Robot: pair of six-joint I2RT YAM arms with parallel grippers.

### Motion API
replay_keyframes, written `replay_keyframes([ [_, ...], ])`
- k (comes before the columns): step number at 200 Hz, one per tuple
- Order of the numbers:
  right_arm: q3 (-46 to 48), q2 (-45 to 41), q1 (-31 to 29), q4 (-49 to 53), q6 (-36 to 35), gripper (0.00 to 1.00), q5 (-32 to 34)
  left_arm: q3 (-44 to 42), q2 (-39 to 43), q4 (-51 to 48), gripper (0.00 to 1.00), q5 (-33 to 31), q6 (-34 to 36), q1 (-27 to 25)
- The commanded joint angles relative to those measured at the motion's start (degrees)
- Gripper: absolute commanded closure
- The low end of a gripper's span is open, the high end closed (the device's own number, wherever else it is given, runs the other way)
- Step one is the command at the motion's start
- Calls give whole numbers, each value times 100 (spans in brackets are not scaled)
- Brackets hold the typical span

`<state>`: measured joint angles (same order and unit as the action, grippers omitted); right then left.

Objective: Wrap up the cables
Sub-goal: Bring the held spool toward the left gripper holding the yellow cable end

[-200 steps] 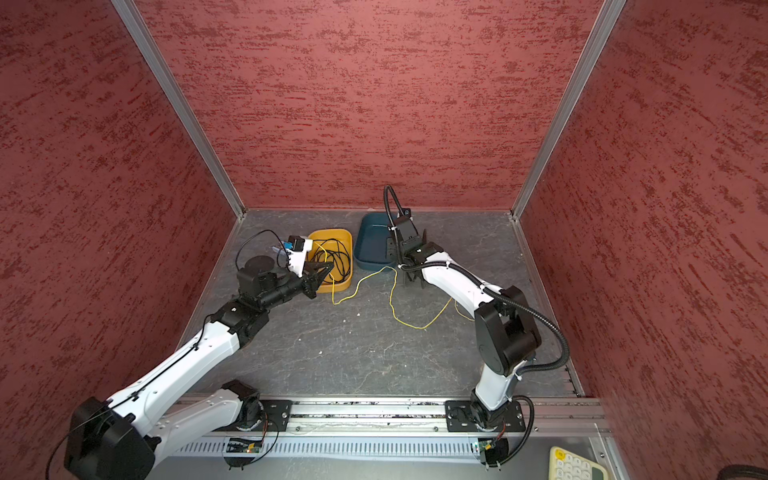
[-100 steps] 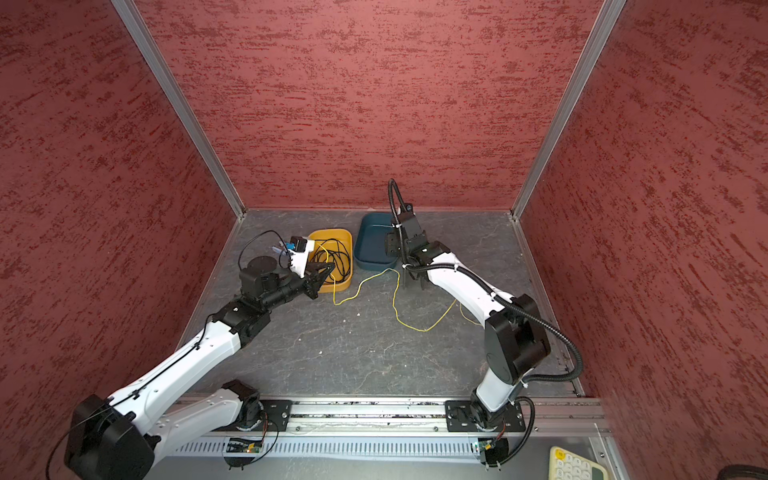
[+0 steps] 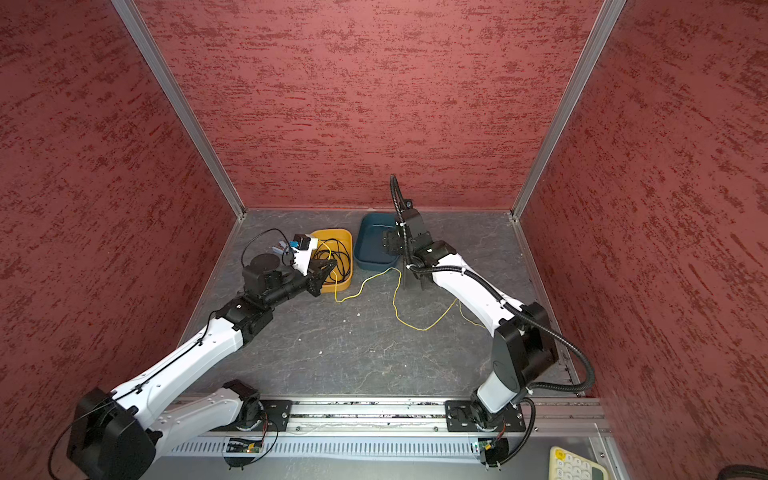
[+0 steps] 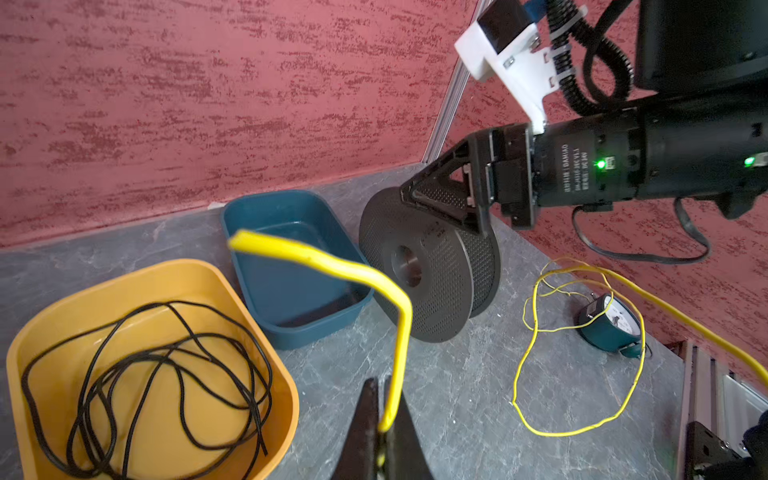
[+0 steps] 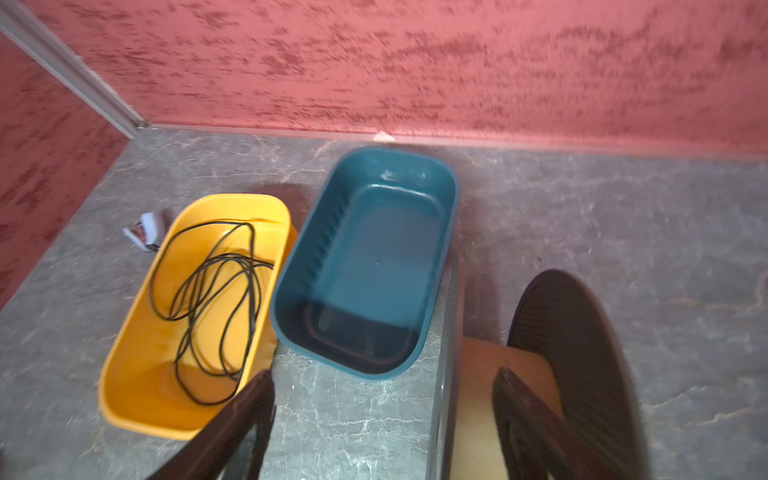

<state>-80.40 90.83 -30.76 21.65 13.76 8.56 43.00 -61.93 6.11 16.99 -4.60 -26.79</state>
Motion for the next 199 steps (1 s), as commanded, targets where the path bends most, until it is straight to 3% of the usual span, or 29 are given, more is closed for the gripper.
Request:
replay_keyframes([
  [1,-557,-417,50,305,-610,16,-553,461,-282,565,93,-181,412,-132],
  [44,-1140,-690,79,1081,-1090,16,-1408,832,-997,1550,92,-712,1364,-483],
  [105,-1516,-917,79,2056,-1220,18,-2541,1444,-1907,2876,92,-403,1772,-777],
  [199,-671,-813,79,1232,-174,20,-2525,2365,-2869,3858,92,-580,1948,-1147],
])
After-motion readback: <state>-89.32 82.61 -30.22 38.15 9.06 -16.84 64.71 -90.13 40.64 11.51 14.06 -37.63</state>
